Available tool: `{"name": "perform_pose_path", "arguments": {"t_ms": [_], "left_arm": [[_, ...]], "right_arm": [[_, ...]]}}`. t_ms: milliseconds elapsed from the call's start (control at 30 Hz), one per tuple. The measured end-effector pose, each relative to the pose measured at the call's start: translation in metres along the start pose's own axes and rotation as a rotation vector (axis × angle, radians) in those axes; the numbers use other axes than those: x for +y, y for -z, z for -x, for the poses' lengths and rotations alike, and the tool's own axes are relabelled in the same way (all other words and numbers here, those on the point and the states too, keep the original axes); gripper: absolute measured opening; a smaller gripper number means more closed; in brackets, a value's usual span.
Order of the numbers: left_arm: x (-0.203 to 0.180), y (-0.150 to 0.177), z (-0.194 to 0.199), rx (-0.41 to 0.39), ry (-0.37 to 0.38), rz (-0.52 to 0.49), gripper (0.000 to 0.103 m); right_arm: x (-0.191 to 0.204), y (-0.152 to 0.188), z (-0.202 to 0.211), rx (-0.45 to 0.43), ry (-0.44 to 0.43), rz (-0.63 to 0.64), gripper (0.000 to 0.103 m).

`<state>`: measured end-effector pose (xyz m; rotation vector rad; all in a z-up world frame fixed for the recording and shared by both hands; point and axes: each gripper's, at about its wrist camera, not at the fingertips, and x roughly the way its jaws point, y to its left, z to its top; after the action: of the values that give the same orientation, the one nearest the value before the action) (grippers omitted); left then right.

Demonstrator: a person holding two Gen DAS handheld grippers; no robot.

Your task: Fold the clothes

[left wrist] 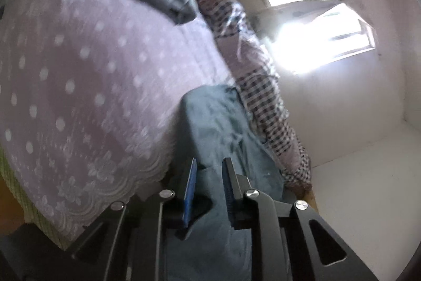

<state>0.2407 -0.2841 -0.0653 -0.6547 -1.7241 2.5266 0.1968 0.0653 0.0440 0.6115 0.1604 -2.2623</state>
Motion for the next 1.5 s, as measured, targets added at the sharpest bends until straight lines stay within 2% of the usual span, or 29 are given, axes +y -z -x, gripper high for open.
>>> {"name": "perform_pose_path", "arguments": {"t_ms": [100, 233, 267, 333, 400, 500, 533, 633, 700, 767, 833, 867, 900, 967, 1033, 1200, 1333, 1400, 1500], "left_arm": [[0.004, -0.004, 0.000, 0.025, 0.023, 0.011, 0.021], [0.012, -0.010, -0.004, 0.062, 0.009, 0.027, 0.021], [0.013, -0.011, -0.002, 0.059, 0.009, 0.031, 0.021], [0.017, -0.015, 0.002, 0.054, 0.007, 0.038, 0.021], [0.020, -0.018, 0.006, 0.048, 0.006, 0.046, 0.021], [0.031, -0.019, 0.007, 0.066, -0.004, 0.073, 0.021], [0.034, -0.019, 0.007, 0.073, -0.003, 0.081, 0.025], [0.040, -0.017, 0.008, 0.089, 0.011, 0.100, 0.032], [0.043, -0.015, 0.009, 0.090, 0.026, 0.114, 0.043], [0.047, -0.014, 0.010, 0.093, 0.040, 0.135, 0.054], [0.051, -0.012, 0.010, 0.099, 0.055, 0.162, 0.059], [0.052, -0.011, 0.009, 0.103, 0.058, 0.172, 0.062], [0.053, -0.010, 0.007, 0.108, 0.059, 0.180, 0.063], [0.054, -0.008, 0.005, 0.118, 0.060, 0.198, 0.070], [0.057, -0.005, 0.004, 0.126, 0.076, 0.227, 0.073], [0.057, 0.004, -0.001, 0.153, 0.099, 0.258, 0.075], [0.051, 0.010, -0.009, 0.178, 0.103, 0.240, 0.076], [0.054, 0.014, -0.014, 0.193, 0.124, 0.275, 0.076], [0.061, 0.023, -0.022, 0.216, 0.194, 0.377, 0.076]], "right_arm": [[0.041, 0.001, -0.026, 0.030, -0.054, 0.141, 0.103], [0.090, 0.011, -0.063, 0.056, -0.098, 0.334, 0.101], [0.102, 0.014, -0.073, 0.064, -0.111, 0.382, 0.097], [0.125, 0.024, -0.095, 0.089, -0.119, 0.499, 0.083], [0.148, 0.038, -0.117, 0.114, -0.099, 0.635, 0.064], [0.166, 0.053, -0.138, 0.122, -0.059, 0.758, 0.058], [0.169, 0.057, -0.144, 0.125, -0.045, 0.783, 0.056], [0.172, 0.065, -0.159, 0.154, -0.007, 0.820, 0.043], [0.174, 0.072, -0.172, 0.189, 0.019, 0.844, 0.032], [0.174, 0.075, -0.179, 0.202, 0.042, 0.866, 0.029], [0.171, 0.072, -0.179, 0.200, 0.051, 0.857, 0.026], [0.169, 0.070, -0.178, 0.197, 0.054, 0.847, 0.014], [0.167, 0.067, -0.177, 0.193, 0.058, 0.836, 0.008], [0.161, 0.060, -0.174, 0.186, 0.058, 0.801, 0.007], [0.148, 0.040, -0.167, 0.176, 0.043, 0.684, 0.006], [0.107, 0.001, -0.157, 0.175, -0.026, 0.395, 0.006], [0.084, -0.014, -0.159, 0.189, -0.051, 0.255, 0.006], [0.078, -0.015, -0.156, 0.190, -0.056, 0.205, 0.006], [0.071, -0.016, -0.151, 0.188, -0.068, 0.140, 0.006]]}}
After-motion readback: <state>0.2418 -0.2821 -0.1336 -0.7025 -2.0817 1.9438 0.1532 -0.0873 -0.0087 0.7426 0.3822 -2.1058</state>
